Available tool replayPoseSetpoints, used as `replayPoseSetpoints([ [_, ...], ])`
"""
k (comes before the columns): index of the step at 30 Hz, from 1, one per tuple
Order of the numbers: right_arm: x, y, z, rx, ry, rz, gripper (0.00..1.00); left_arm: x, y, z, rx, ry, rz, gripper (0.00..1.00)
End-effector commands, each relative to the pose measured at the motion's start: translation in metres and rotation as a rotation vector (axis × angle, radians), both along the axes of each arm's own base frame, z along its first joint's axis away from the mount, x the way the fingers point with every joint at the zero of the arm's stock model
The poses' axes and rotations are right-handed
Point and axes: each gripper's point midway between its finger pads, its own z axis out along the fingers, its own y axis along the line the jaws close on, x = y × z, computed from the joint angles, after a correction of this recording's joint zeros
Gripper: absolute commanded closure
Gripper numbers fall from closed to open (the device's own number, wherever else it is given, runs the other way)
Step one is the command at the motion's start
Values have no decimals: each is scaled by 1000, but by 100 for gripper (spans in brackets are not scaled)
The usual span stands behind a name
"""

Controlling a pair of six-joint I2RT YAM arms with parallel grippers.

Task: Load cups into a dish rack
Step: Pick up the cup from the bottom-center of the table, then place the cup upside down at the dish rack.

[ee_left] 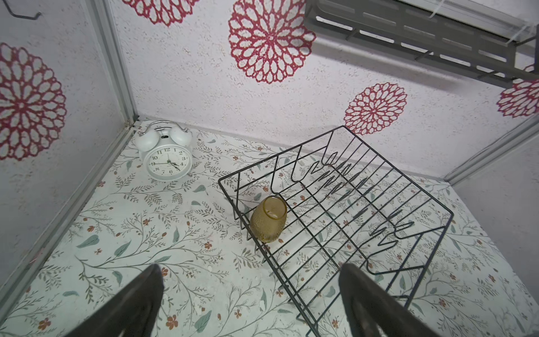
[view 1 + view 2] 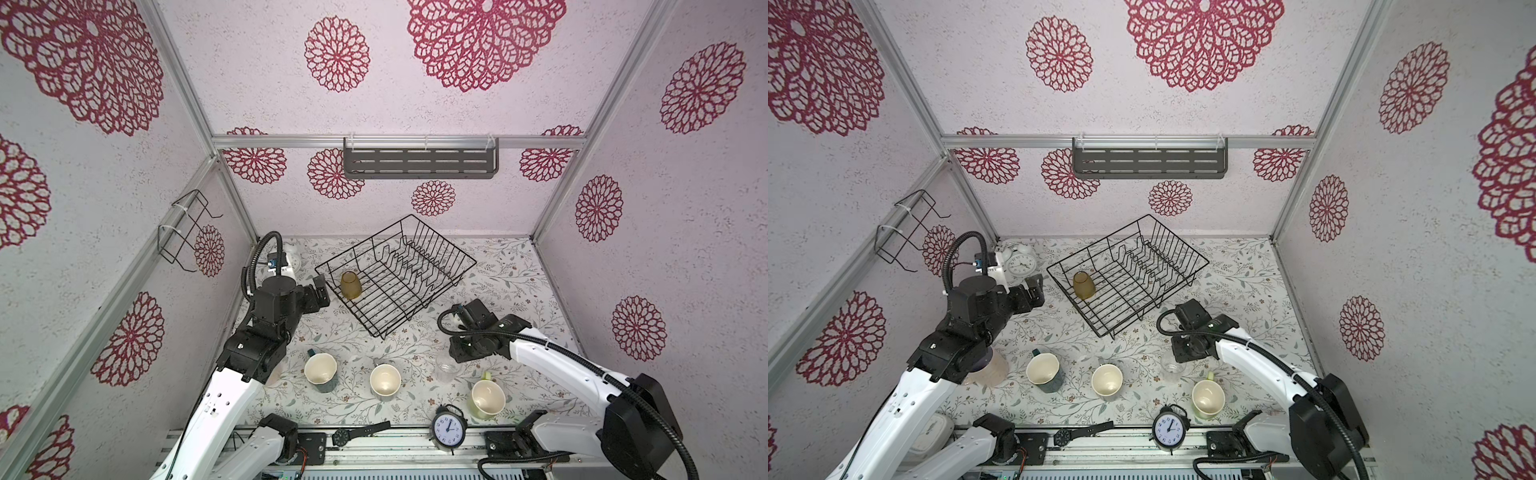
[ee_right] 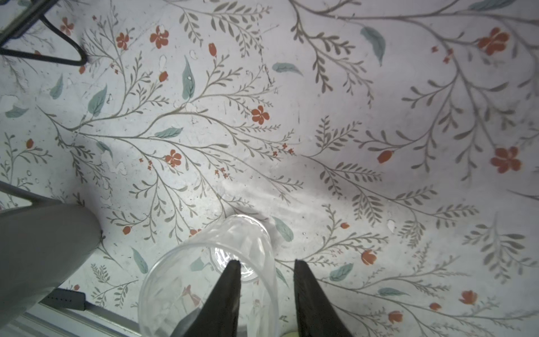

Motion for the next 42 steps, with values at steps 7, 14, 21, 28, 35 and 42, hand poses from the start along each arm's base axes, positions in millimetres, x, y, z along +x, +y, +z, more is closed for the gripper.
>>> replayPoseSetpoints([
  [7,6,6,-3,48,-31,-25,99,4,-20,16,-49,-28,-106,3],
  [14,43,23,65,239,-327,-62,100,4,-71,11,-169,27,-353,2],
  [21,70,24,173,534,-787,-147,100,-10,-132,24,-336,40,-654,0],
  [28,78,4,255,703,-1168,-240,100,-20,-185,51,-638,74,-902,3],
  [35,66,24,294,857,-1266,-114,100,-36,-229,68,-773,170,-1077,3],
  [42,41,50,313,967,-1290,107,100,-45,-252,68,-824,265,-1188,2],
])
